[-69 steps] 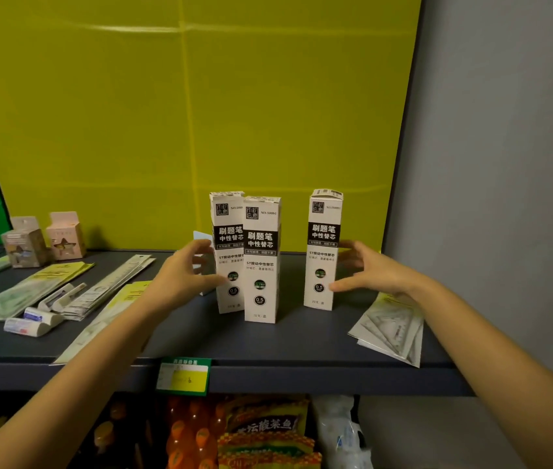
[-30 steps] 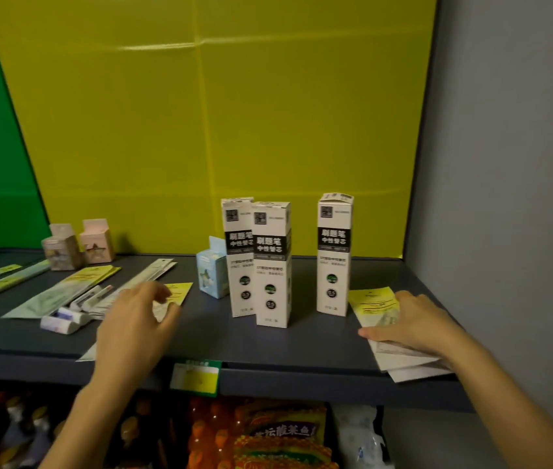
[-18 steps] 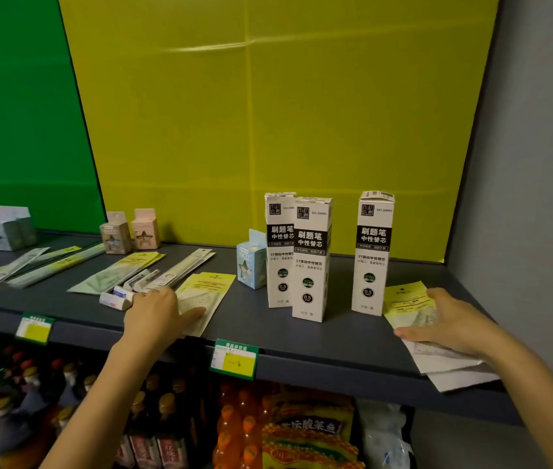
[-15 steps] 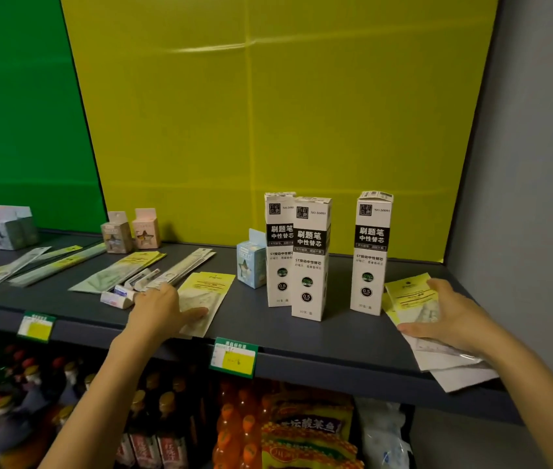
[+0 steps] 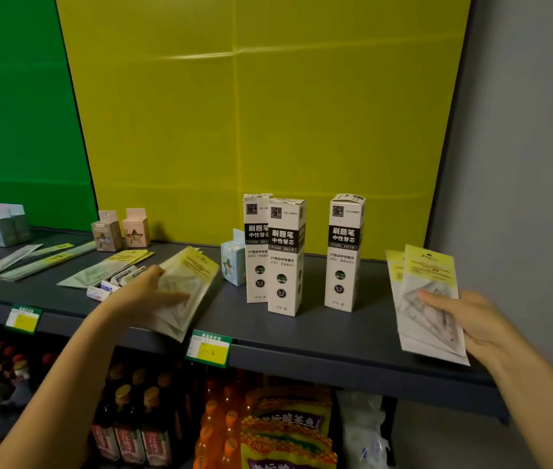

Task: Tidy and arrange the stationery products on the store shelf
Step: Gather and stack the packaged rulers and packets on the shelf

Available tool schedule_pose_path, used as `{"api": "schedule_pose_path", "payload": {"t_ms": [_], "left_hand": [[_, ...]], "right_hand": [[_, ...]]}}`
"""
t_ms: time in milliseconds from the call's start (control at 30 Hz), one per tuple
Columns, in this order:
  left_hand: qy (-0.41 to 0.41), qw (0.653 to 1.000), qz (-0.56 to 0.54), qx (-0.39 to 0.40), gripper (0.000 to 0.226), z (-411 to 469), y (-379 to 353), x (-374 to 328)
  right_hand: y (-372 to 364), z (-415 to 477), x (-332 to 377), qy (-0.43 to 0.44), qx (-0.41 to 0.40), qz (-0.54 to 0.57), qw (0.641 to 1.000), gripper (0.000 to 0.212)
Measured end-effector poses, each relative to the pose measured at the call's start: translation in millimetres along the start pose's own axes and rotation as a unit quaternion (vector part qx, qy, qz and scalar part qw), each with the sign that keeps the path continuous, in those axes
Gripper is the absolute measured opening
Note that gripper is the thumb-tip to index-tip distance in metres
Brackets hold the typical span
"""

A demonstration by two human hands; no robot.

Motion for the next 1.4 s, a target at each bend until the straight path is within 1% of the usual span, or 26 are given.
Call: {"api": "schedule_pose_path", "payload": {"t_ms": [33,67,100,133,167,200,300,433,533,667,733,833,867,1000,1167,1267,1400], "left_hand": [[-0.006,0.998,-0.066,-0.014,0.046,-3.6,2.9,0.7],[-0.015,0.991,-0.132,-0.031,0.043,-9.0,6.6,-0.1],[-0.027,0.980,-0.191,-0.048,0.040,-13.8,10.8,-0.7],[-0.041,0.968,-0.240,-0.065,0.036,-18.9,15.4,-1.6],[-0.055,0.956,-0.275,-0.080,0.033,-22.5,19.9,-2.4],[-0.064,0.947,-0.301,-0.097,0.031,-27.2,25.3,-3.8],[-0.074,0.928,-0.339,-0.135,0.028,-41.9,40.8,-3.1],[-0.072,0.919,-0.340,-0.186,0.022,-65.7,67.1,4.1],[-0.055,0.909,-0.344,-0.227,0.022,-85.2,94.8,24.0],[-0.036,0.912,-0.307,-0.268,0.013,-113.8,134.7,60.1],[-0.020,0.913,-0.289,-0.288,0.008,-130.6,156.2,85.9],[0.010,0.916,-0.252,-0.311,0.025,-154.5,190.8,132.5],[0.017,0.916,-0.248,-0.314,0.027,-163.1,201.9,146.5],[0.052,0.912,-0.240,-0.327,0.027,-191.3,247.2,202.3],[0.071,0.910,-0.236,-0.334,0.027,-217.0,302.1,259.2],[0.083,0.904,-0.246,-0.339,0.026,-222.3,326.7,290.0],[0.093,0.901,-0.253,-0.340,0.027,-211.0,353.0,316.4]], "right_hand": [[0.5,-5.1,5.3,-0.004,0.012,0.029,1.000,0.045],[-0.7,-10.6,11.0,-0.001,0.035,0.049,0.998,0.043],[-3.5,-16.2,17.0,0.009,0.062,0.066,0.996,0.053],[-8.1,-22.8,25.7,0.023,0.080,0.069,0.994,0.074],[-10.9,-26.8,31.9,0.037,0.085,0.071,0.993,0.089],[-15.9,-31.6,38.6,0.054,0.095,0.073,0.991,0.093],[-38.5,-46.5,58.1,0.095,0.139,0.084,0.982,0.066],[-83.2,-66.2,80.2,0.126,0.182,0.079,0.972,0.036],[-128.8,-76.5,80.5,0.118,0.210,0.067,0.968,0.030],[-199.7,-93.2,62.1,0.093,0.268,0.068,0.957,0.023],[-239.1,-101.5,47.3,0.072,0.298,0.073,0.949,0.021],[-305.7,-113.5,18.3,0.024,0.328,0.080,0.941,0.018],[-329.2,-118.4,8.5,0.010,0.335,0.082,0.939,0.018],[-421.0,-145.8,-23.5,-0.019,0.358,0.075,0.931,0.021],[-520.9,-177.4,-55.8,-0.047,0.378,0.085,0.921,0.025],[-567.0,-192.1,-71.7,-0.065,0.387,0.086,0.916,0.023],[-607.9,-194.4,-81.4,-0.075,0.367,0.079,0.924,0.028]]}}
Point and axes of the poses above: each hand's wrist, its own z-axis towards the middle knuckle, its own y-axis out of the back of the hand, x = y × z, the point moved 7 cm from there along z, towards the middle knuckle, and after that the axes turned 2 degrees about -y, right-handed, at the moved point
